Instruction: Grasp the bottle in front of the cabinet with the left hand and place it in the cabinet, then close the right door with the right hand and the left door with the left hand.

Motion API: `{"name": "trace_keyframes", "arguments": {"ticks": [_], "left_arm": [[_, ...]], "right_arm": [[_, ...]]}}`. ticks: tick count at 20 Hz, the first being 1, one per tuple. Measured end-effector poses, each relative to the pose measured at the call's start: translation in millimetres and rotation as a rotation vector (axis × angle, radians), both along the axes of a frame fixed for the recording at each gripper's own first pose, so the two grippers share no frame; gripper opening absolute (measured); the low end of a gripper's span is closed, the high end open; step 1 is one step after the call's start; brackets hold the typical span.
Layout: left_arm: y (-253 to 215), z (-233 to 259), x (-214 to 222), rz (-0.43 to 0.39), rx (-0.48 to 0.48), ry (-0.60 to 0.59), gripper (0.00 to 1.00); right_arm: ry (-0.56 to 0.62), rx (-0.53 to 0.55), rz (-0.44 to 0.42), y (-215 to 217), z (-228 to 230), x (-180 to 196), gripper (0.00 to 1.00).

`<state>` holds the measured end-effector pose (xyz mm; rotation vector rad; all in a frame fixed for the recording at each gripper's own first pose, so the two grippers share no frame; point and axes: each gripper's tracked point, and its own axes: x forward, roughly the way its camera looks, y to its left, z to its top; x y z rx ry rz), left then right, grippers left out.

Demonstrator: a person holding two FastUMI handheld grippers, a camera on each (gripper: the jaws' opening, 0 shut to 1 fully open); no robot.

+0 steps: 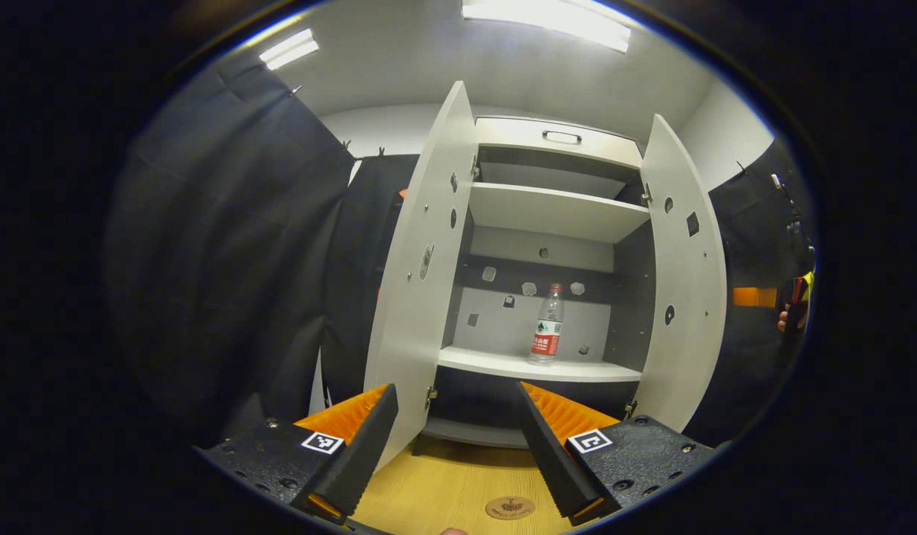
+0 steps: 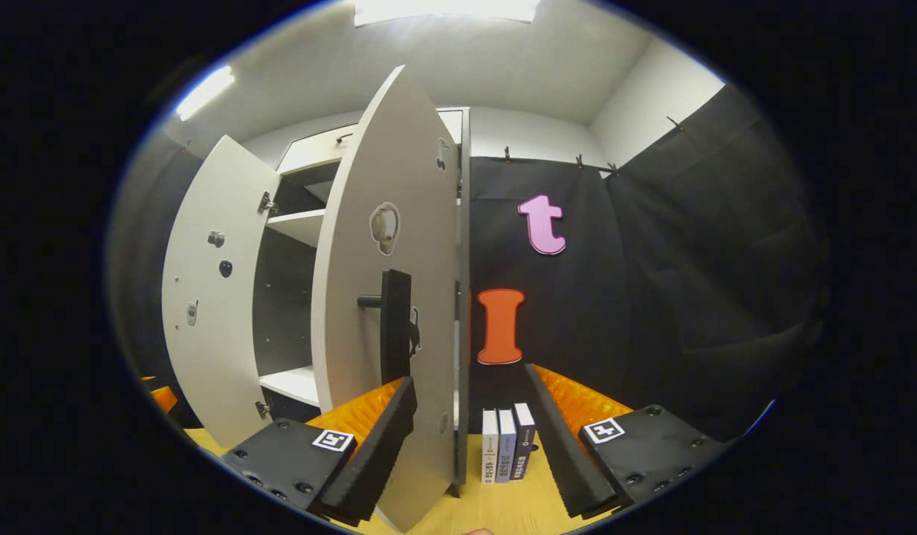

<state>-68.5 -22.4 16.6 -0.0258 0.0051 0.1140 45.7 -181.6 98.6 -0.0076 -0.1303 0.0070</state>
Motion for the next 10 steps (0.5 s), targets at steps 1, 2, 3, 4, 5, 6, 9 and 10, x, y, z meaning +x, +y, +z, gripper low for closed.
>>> {"name": "trace_keyframes", "arguments": {"ticks": [1, 2, 3, 4, 5, 6, 9, 10], "left_arm": [[2, 0, 0, 0.003, -0.005, 0.000, 0.95], [4, -1, -1, 0.008, -0.008, 0.000, 0.95], [6, -2, -1, 0.012, -0.010, 0.001, 0.95], [8, -3, -1, 0.015, -0.013, 0.003, 0.95], [11, -3, -1, 0.021, -0.015, 0.006, 0.95], [13, -4, -3, 0.027, -0.014, 0.012, 0.94], [22, -3, -6, 0.045, -0.011, 0.013, 0.95], [25, -1, -7, 0.050, -0.014, 0.009, 0.95]], "right_arm": [[0.001, -0.003, 0.024, 13, 0, 2, 0.96], [0.003, -0.008, 0.047, 27, 0, 5, 0.96], [0.002, -0.019, 0.058, 38, 1, 9, 0.96], [0.000, -0.030, 0.063, 47, 1, 12, 0.96], [-0.003, -0.043, 0.076, 57, 2, 16, 0.96], [-0.006, -0.050, 0.094, 68, 3, 20, 0.96], [-0.001, -0.023, 0.154, 102, 1, 27, 0.98], [0.001, -0.010, 0.175, 111, -1, 28, 0.98]]}}
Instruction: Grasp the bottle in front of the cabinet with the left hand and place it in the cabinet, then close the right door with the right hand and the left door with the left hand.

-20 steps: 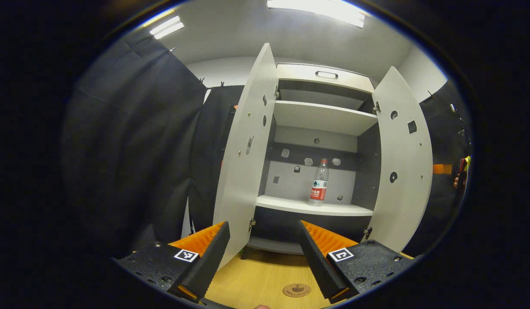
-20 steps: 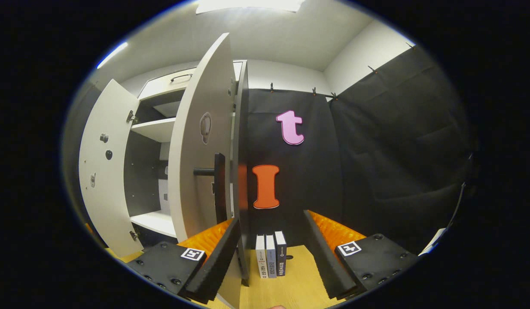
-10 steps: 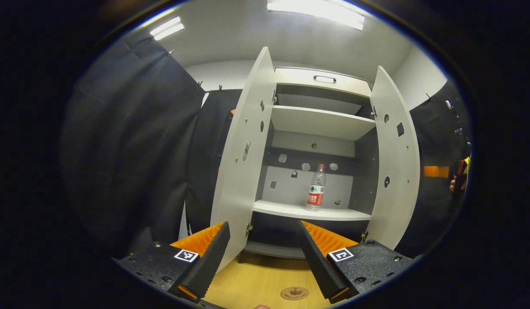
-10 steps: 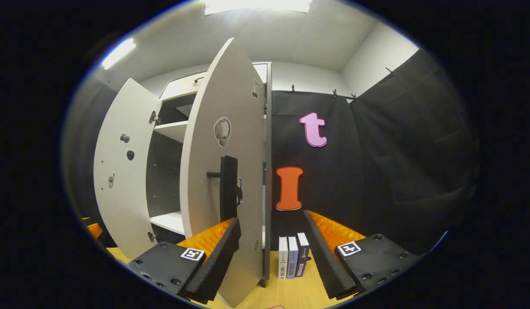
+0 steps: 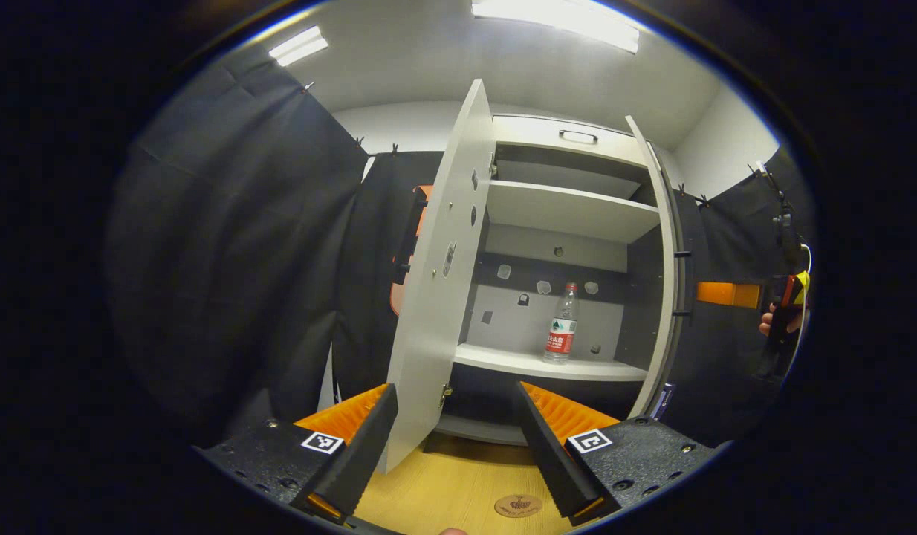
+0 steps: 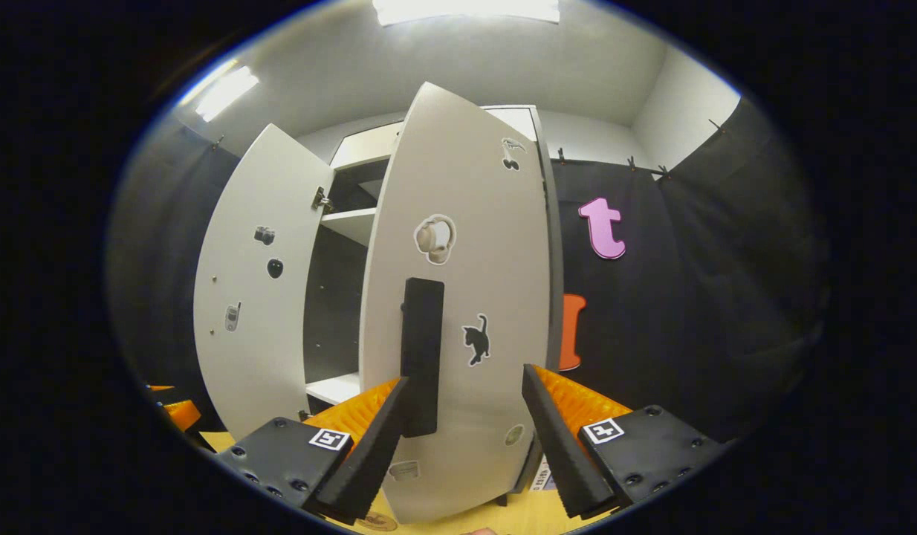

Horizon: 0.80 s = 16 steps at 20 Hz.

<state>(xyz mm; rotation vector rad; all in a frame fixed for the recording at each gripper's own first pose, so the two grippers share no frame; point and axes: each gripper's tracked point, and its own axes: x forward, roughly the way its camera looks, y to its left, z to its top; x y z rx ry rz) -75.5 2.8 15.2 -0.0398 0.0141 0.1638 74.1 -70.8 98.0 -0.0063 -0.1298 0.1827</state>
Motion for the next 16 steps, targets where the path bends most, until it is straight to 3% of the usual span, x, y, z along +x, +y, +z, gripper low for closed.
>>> {"name": "trace_keyframes", "arguments": {"ticks": [2, 3, 4, 5, 7, 8, 9, 16], "left_arm": [[7, 4, -3, 0.012, -0.006, -0.009, 0.95], [11, 6, -2, 0.019, -0.006, -0.011, 0.95], [14, 7, -3, 0.026, -0.008, -0.012, 0.94], [18, 8, -3, 0.032, -0.010, -0.014, 0.95], [29, 13, -2, 0.056, -0.018, -0.027, 0.95], [34, 16, -2, 0.067, -0.024, -0.035, 0.95], [41, 19, -2, 0.083, -0.029, -0.043, 0.95], [95, 28, 1, 0.193, 0.003, -0.055, 0.94]], "right_arm": [[-0.001, 0.009, 0.012, 13, -1, 1, 0.97], [0.001, 0.009, 0.008, 15, -3, 3, 0.90], [0.003, 0.011, 0.006, 18, -3, 7, 0.89], [0.014, 0.011, 0.001, 21, -6, 10, 0.97], [0.025, 0.012, -0.008, 28, -9, 21, 0.97], [0.020, 0.013, -0.015, 32, -9, 26, 0.90], [0.020, 0.017, -0.020, 34, -9, 32, 1.00], [0.020, 0.021, -0.053, 37, -11, 59, 0.99]]}}
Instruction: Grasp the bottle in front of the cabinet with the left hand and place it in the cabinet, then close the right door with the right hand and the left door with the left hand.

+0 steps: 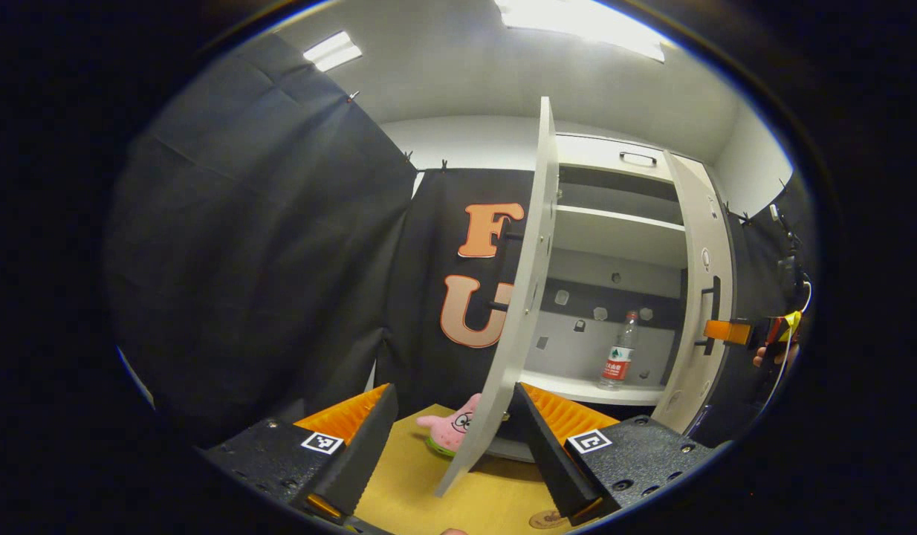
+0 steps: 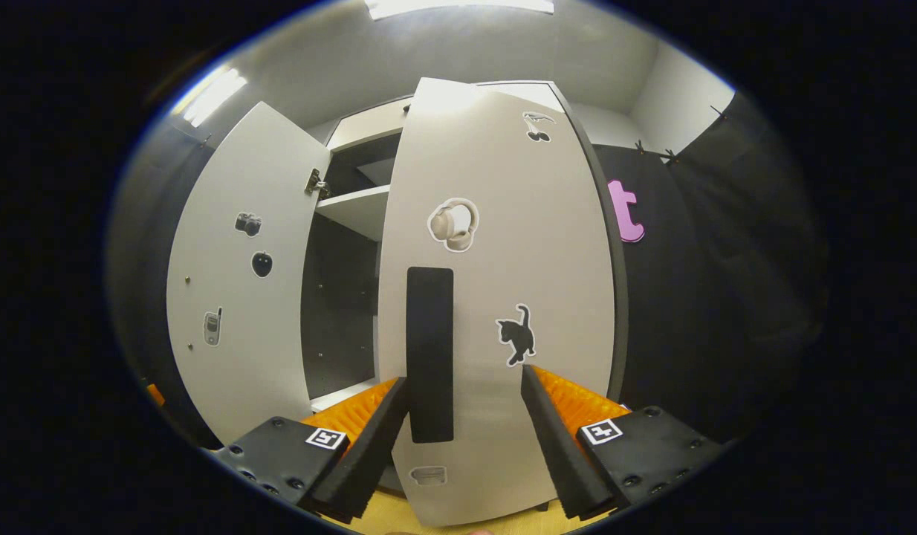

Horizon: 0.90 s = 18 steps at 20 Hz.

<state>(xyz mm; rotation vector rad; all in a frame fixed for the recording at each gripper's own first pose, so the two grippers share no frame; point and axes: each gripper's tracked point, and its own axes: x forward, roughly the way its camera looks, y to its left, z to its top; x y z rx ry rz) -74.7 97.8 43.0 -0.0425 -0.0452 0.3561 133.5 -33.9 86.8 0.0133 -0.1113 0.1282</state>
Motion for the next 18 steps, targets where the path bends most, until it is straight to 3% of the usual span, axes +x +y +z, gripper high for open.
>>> {"name": "trace_keyframes", "arguments": {"ticks": [4, 11, 18], "left_arm": [[25, 5, 8, 0.040, 0.028, 0.007, 0.94], [56, 14, 58, 0.017, 0.000, 0.014, 0.94], [64, 40, 119, -0.040, 0.001, -0.055, 0.94]], "right_arm": [[0.026, 0.028, -0.020, 3, -5, 16, 0.99], [0.017, 0.038, -0.004, 12, -7, 23, 0.97], [0.013, 0.032, 0.057, 21, -16, -29, 0.96]]}}
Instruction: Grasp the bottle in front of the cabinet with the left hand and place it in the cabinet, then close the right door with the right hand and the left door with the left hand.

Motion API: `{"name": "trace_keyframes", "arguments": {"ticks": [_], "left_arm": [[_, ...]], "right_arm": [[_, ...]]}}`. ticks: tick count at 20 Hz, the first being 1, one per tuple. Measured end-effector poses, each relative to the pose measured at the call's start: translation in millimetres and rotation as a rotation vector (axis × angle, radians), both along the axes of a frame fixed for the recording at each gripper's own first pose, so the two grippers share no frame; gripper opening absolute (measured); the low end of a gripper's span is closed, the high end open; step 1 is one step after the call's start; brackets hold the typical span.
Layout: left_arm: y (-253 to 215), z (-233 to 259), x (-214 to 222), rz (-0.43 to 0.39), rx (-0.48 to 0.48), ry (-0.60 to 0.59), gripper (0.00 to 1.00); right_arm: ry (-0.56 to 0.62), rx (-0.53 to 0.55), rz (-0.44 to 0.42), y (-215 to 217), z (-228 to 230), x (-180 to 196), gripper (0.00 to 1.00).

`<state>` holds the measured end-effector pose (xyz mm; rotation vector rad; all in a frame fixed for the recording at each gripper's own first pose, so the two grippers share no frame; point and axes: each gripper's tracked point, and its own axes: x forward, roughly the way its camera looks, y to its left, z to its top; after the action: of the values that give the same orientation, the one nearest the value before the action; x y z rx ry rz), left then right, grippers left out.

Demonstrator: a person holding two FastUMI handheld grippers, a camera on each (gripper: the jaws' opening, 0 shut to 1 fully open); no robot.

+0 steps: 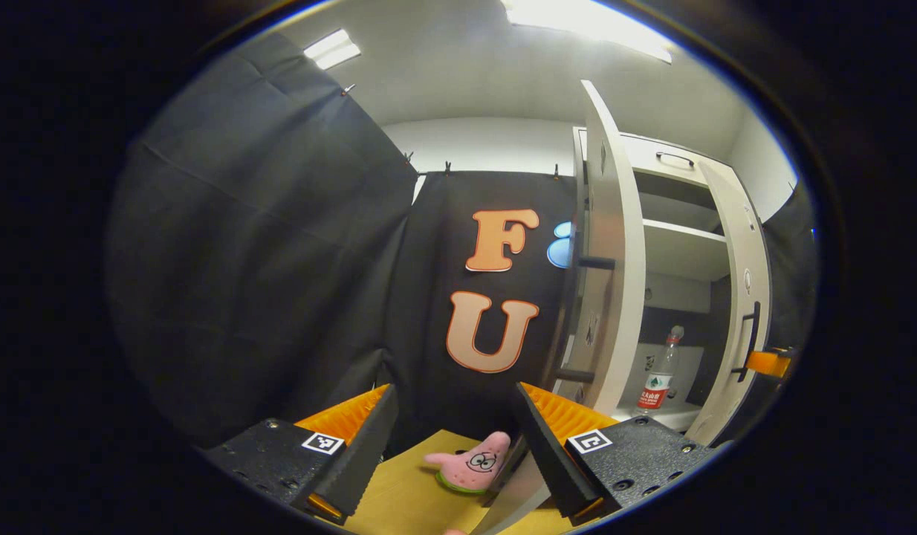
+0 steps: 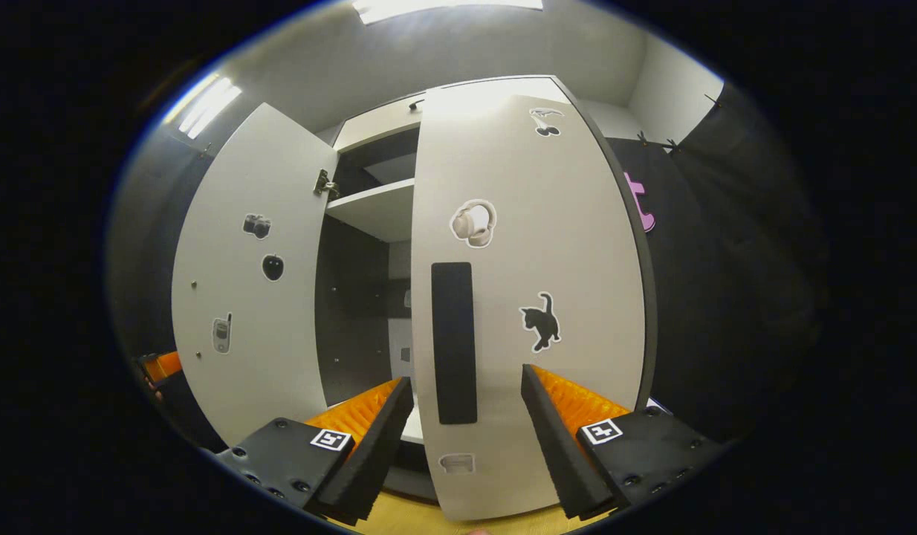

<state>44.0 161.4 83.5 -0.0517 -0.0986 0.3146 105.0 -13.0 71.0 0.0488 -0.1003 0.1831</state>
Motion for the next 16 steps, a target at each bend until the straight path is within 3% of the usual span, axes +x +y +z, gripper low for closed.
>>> {"name": "trace_keyframes", "arguments": {"ticks": [6, 7, 8, 11, 16], "left_arm": [[-10, 20, 11, -0.037, 0.072, -0.039, 0.92], [-14, 20, 10, -0.049, 0.080, -0.035, 0.96], [-19, 20, 10, -0.064, 0.081, -0.034, 0.92], [-32, 19, 7, -0.096, 0.053, -0.040, 0.92], [-80, 16, 12, -0.210, 0.070, -0.033, 0.87]], "right_arm": [[0.027, -0.019, -0.030, -28, -35, -38, 0.96], [0.031, -0.017, -0.041, -34, -39, -42, 0.96], [0.036, -0.010, -0.042, -38, -42, -46, 0.96], [0.043, -0.013, -0.067, -53, -47, -62, 0.96], [0.064, -0.011, -0.093, -69, -53, -81, 0.96]]}}
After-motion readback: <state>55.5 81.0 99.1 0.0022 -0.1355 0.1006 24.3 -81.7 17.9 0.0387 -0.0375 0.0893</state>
